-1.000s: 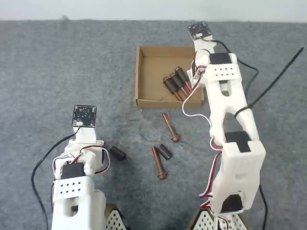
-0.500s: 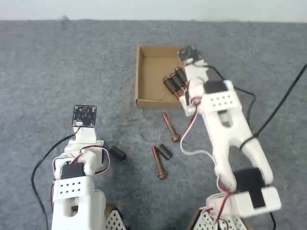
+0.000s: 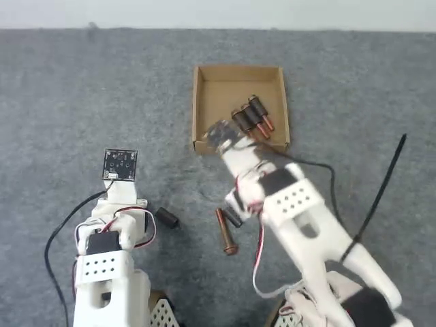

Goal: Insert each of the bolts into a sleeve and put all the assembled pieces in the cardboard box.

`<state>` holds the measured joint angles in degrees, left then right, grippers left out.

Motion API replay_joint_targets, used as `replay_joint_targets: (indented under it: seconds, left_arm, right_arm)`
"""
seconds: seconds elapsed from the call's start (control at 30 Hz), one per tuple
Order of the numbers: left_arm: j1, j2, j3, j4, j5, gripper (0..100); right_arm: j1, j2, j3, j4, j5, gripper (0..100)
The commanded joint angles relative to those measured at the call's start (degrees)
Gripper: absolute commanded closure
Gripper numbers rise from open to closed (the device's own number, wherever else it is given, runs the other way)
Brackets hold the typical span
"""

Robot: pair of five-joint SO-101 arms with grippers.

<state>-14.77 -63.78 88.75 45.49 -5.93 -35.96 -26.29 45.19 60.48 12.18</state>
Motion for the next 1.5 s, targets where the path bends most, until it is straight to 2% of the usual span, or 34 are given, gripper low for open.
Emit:
replay_joint_targets:
  seconds: [0.0,0.33,0.53,0.8,0.93,1.1,1.47]
  left_arm:
    - [-0.26,-1.14,-0.31,-1.58,-0.53,99]
    - [-0.26,-1.14,-0.31,-1.58,-0.53,99]
    - [-0.26,-1.14,-0.31,-1.58,-0.53,99]
    - [-0.26,-1.14,-0.31,-1.58,-0.53,99]
    - [-0.26,-1.14,-0.31,-1.58,-0.53,99]
    - [-0.26,-1.14,-0.31,-1.58,-0.53,99]
    - [-0.26,-1.14,-0.31,-1.49,-0.53,99]
  right_arm:
    - [-5.49,-5.41,2.2,-0.66,-0.53,98.9]
    - [-6.55,-1.71,5.19,-6.81,-2.9,98.7]
    - [-7.78,0.92,5.01,-7.43,-2.9,87.5]
    - [-7.52,1.54,5.36,-8.57,-2.37,86.4]
    - [-7.52,1.54,6.15,-8.84,-2.29,82.5]
    - [-6.99,1.89,6.77,-9.1,-0.44,82.1]
    - [-5.93,12.26,3.52,-12.09,0.18,82.2]
